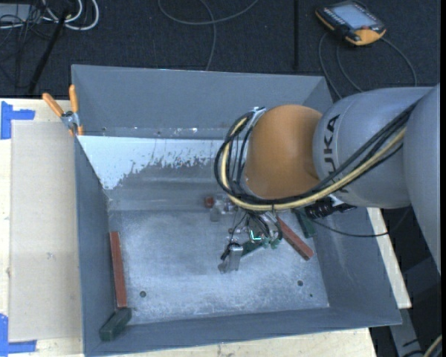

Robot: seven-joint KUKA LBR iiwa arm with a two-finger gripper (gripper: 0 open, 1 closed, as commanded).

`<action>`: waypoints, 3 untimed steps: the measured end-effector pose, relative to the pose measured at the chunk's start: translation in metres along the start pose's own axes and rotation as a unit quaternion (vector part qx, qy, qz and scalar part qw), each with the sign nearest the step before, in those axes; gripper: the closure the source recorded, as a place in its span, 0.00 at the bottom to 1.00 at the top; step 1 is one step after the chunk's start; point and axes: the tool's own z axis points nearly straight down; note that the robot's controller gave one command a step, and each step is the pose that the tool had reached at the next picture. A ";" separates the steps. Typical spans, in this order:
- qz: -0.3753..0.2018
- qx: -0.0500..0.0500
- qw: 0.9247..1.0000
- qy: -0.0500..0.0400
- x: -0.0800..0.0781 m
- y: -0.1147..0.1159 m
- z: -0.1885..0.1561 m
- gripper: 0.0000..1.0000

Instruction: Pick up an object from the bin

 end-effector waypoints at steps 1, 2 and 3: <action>0.001 0.000 1.000 -0.004 -0.002 0.000 -0.004 0.00; 0.038 -0.002 0.999 -0.007 -0.020 -0.029 0.015 0.00; 0.106 -0.001 0.994 -0.004 -0.019 -0.073 0.051 0.00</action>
Offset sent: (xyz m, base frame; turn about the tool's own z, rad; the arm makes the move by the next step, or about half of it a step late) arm 0.0359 -0.0671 -0.0397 0.1661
